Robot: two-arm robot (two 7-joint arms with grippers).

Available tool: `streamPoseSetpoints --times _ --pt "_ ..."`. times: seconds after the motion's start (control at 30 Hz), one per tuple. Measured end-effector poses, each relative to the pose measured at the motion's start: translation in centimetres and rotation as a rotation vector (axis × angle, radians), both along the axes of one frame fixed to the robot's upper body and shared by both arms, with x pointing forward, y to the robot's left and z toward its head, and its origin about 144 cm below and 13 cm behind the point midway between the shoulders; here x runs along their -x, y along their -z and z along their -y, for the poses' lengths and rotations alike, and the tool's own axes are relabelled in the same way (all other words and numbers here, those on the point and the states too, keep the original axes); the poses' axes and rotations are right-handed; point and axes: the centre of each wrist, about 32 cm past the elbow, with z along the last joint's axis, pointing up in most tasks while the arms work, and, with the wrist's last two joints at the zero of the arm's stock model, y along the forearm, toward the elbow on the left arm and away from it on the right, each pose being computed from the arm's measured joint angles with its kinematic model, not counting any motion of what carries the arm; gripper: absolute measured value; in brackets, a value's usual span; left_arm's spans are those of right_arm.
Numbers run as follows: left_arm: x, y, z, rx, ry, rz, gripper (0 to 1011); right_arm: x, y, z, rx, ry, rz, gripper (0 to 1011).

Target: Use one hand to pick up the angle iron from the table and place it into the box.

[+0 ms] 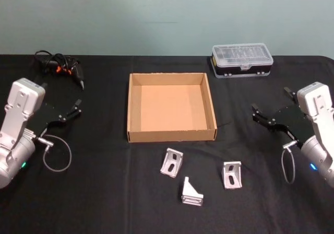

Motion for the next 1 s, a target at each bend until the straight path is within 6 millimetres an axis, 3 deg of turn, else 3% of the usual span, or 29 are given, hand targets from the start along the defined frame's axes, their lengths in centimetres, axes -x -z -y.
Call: streamPoseSetpoints --times 0.33,0.53,0.6,0.83,1.0 --pt "0.0 0.0 0.0 0.000 0.000 0.000 1011 2.1 -2.9 -0.7 0.034 -0.063 -0.005 1000" --pt "0.0 0.0 0.0 0.000 0.000 0.000 1011 4.9 -5.1 -1.1 0.053 -0.130 -0.058 1000" --pt "0.0 0.0 0.0 0.000 0.000 0.000 1011 6.6 -5.8 -1.3 0.048 -0.158 -0.111 1000" --pt "0.0 0.0 0.0 0.000 0.000 0.000 1011 9.5 -6.7 -2.1 -0.001 -0.182 -0.262 1000" --pt "0.0 0.0 0.0 0.000 0.000 0.000 1011 10.5 -7.5 -3.5 -0.020 -0.140 -0.354 1000"
